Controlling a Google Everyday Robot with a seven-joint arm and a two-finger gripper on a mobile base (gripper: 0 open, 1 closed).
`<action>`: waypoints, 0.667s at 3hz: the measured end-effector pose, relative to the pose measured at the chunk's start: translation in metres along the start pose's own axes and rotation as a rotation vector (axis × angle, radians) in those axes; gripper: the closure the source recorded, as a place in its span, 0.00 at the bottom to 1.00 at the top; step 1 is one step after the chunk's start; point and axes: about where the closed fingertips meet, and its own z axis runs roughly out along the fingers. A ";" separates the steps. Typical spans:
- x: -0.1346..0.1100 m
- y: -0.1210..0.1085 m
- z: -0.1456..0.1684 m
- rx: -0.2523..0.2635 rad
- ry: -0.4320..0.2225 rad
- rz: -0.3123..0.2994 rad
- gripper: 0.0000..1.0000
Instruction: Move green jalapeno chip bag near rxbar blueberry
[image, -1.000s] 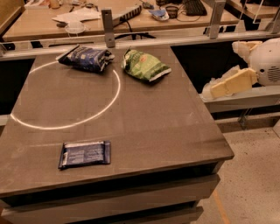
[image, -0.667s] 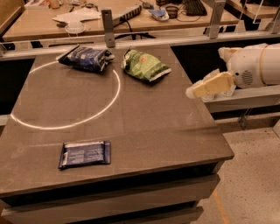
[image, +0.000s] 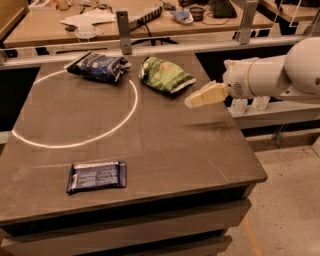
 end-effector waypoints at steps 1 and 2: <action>-0.009 -0.003 0.031 -0.002 -0.015 -0.006 0.00; -0.017 -0.007 0.060 -0.009 -0.031 -0.013 0.00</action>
Offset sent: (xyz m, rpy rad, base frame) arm 0.0775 0.0580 -0.0198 0.0278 -0.0416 0.0255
